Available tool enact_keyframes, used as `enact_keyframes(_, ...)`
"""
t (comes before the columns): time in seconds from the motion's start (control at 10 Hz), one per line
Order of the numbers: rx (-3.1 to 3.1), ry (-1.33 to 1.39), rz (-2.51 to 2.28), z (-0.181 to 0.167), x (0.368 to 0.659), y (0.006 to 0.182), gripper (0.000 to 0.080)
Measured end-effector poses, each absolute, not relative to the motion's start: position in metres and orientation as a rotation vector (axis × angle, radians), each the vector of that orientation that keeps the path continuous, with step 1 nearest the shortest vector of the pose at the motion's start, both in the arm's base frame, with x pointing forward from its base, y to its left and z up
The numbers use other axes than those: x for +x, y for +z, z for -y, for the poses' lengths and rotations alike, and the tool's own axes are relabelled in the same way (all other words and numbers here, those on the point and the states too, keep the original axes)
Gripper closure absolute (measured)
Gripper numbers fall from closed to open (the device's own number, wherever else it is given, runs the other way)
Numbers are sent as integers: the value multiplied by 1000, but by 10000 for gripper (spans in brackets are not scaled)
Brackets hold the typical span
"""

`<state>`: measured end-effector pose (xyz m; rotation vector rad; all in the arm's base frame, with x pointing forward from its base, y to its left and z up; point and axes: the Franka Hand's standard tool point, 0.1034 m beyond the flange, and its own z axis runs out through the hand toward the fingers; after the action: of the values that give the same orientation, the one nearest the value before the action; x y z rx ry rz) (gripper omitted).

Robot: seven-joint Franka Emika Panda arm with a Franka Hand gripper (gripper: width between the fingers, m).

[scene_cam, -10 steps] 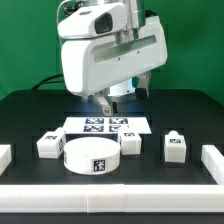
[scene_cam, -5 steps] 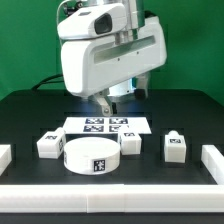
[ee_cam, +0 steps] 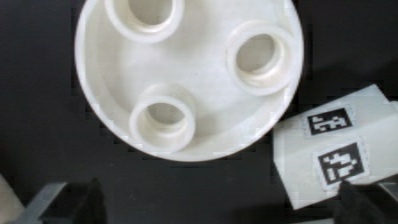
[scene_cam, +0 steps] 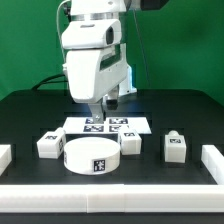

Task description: Assemble stool

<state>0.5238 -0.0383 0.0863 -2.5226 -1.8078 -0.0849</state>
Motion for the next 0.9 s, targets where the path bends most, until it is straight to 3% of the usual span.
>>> enact_keyframes(0.3,-2401,-113,2008,46,525,82,150)
enact_keyframes(0.6,-2258,-66,2151,56,498,51,150)
enact_keyframes(0.9,-2257,-40,2113,61,488,33,150)
